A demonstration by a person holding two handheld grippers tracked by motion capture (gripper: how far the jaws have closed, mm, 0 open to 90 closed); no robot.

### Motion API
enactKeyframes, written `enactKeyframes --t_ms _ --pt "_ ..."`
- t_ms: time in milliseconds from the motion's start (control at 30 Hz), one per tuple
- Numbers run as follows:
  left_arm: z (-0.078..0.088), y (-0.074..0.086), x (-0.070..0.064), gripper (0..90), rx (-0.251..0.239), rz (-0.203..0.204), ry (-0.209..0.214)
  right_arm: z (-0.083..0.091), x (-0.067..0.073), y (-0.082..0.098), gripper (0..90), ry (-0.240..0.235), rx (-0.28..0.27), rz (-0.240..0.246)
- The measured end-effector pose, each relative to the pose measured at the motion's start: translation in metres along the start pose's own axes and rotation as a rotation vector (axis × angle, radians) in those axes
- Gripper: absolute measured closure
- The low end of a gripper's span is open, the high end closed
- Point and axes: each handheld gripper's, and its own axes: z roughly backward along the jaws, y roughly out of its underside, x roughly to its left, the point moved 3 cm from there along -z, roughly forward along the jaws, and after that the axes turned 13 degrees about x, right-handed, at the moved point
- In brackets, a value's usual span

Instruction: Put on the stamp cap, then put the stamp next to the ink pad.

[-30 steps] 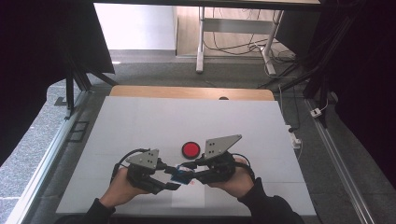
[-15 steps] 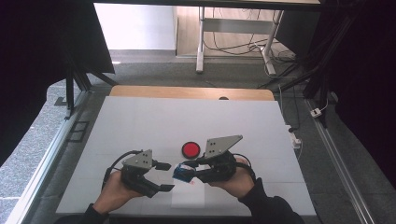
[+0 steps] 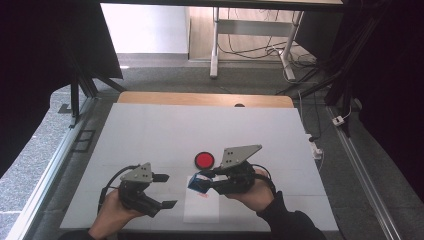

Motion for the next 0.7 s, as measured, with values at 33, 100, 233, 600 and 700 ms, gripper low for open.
enactKeyframes --t_ms 33,100,233,600,700 --pt "0.001 0.002 0.000 13.3 -0.003 0.010 -0.001 0.000 0.000 0.000 70.4 0.004 -0.004 0.001" --pt "0.003 0.005 0.001 11.2 -0.008 0.030 0.004 0.000 -0.001 0.000 70.4 0.007 -0.003 -0.003" --pt "0.005 0.011 0.000 7.7 0.006 0.046 -0.027 0.000 0.000 0.000 70.4 0.016 0.000 0.004" --pt "0.010 0.029 0.000 2.7 0.022 0.118 -0.068 -0.002 -0.003 0.004 70.4 0.032 0.012 -0.003" --pt "0.012 0.034 0.000 2.5 0.032 0.130 -0.082 -0.002 -0.005 0.005 70.4 0.045 0.017 -0.012"
